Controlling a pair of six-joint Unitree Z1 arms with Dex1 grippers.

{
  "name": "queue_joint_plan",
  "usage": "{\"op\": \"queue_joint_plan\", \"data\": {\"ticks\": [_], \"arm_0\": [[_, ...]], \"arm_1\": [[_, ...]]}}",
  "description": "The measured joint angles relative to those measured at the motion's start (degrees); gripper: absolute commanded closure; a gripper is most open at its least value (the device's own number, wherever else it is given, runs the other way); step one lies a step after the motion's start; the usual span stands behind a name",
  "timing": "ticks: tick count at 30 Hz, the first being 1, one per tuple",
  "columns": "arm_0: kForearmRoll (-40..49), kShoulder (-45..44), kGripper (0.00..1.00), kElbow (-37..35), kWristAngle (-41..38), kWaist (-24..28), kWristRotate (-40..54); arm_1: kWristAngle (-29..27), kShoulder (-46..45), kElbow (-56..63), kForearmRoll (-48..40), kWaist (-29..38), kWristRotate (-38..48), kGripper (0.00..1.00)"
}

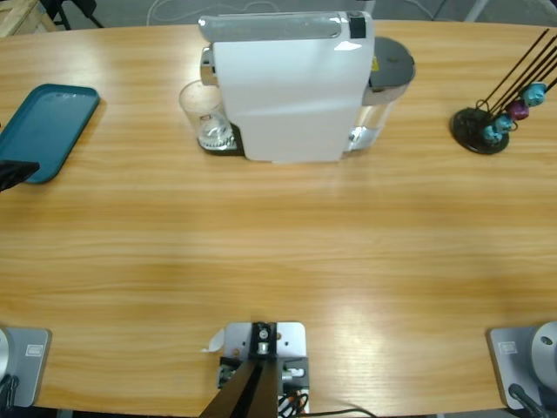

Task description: Pour coffee

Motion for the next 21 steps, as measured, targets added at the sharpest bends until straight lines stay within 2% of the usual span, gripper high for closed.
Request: {"op": "queue_joint_plan", "data": {"ticks": [21], "arm_0": [[0.00,0.00,0.151,0.00,0.00,-0.59,0.00]], "arm_1": [[0.00,1.71,0.00,0.07,-0.01,-0.03,1.000]]}}
